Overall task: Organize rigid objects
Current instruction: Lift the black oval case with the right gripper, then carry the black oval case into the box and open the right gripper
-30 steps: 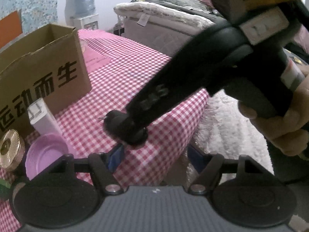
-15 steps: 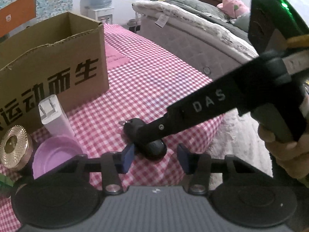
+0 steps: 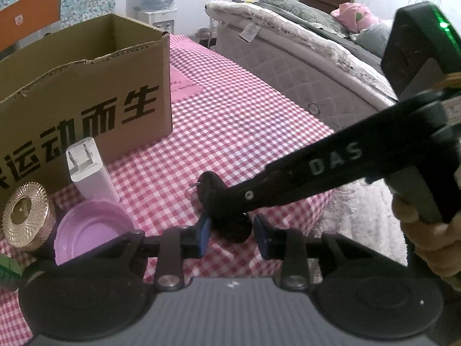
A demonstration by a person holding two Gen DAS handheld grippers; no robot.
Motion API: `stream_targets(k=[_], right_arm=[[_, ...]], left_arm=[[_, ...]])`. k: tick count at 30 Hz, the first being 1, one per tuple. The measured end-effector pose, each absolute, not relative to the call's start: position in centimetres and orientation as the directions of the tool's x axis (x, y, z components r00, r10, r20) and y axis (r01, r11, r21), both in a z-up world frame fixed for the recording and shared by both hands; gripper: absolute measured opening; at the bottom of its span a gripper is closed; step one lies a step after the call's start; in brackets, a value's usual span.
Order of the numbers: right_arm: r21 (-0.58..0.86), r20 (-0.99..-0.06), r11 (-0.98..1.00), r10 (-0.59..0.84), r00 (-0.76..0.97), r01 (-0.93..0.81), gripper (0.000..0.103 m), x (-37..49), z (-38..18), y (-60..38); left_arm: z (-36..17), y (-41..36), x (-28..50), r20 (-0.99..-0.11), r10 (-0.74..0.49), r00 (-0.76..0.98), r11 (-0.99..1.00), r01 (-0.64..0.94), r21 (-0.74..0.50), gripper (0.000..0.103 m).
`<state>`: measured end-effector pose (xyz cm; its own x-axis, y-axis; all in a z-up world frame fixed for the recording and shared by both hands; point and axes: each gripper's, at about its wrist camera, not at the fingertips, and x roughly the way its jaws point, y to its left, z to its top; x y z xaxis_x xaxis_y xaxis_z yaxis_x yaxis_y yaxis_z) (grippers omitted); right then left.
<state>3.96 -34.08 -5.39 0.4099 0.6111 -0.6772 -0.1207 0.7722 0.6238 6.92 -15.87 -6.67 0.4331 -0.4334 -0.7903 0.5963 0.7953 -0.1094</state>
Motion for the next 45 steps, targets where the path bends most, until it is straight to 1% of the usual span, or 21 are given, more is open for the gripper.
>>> stream_targets(k=[4, 9, 13, 24, 32, 37, 41, 45], right_arm=[[0.629, -0.681, 0.771, 0.607, 0.409, -0.099, 0.021, 4.4, -5.9, -34.1], [0.672, -0.661, 0.739, 0.629, 0.408, -0.052, 0.017, 4.9, -6.4, -34.8], [0.686, -0.652, 0.727, 0.635, 0.416, -0.035, 0.017, 4.3, -6.4, -35.0], [0.708, -0.609, 0.705, 0.644, 0.464, -0.049, 0.017, 3.0, -4.0, -34.5], [0.701, -0.565, 0.704, 0.645, 0.515, -0.112, 0.017, 2.1, -0.4, -33.7], [0.695, -0.523, 0.697, 0.659, 0.541, -0.177, 0.017, 2.1, 2.7, -32.7], [0.687, -0.477, 0.679, 0.69, 0.544, -0.259, 0.017, 3.4, 5.6, -30.8], [0.68, -0.443, 0.652, 0.729, 0.521, -0.335, 0.017, 6.0, 7.9, -28.4]], left_arm=[[-6.6, -15.9, 6.9, -0.789, -0.433, 0.435, 0.796, 0.595, -0.109, 0.033], [-6.6, -16.0, 6.9, -0.788, -0.43, 0.44, 0.797, 0.596, -0.102, 0.032], [-6.4, -15.7, 6.9, -0.789, -0.435, 0.434, 0.798, 0.592, -0.114, 0.031], [-3.8, -15.0, 5.5, -0.752, -0.444, 0.487, 0.795, 0.601, -0.081, 0.031], [-0.3, -14.1, 3.5, -0.689, -0.443, 0.574, 0.794, 0.608, -0.004, 0.031], [2.6, -12.9, 3.1, -0.644, -0.433, 0.63, 0.811, 0.584, 0.026, 0.031], [5.5, -11.2, 3.7, -0.601, -0.401, 0.691, 0.837, 0.543, 0.067, 0.031], [7.7, -9.1, 5.4, -0.591, -0.353, 0.725, 0.865, 0.494, 0.09, 0.031]])
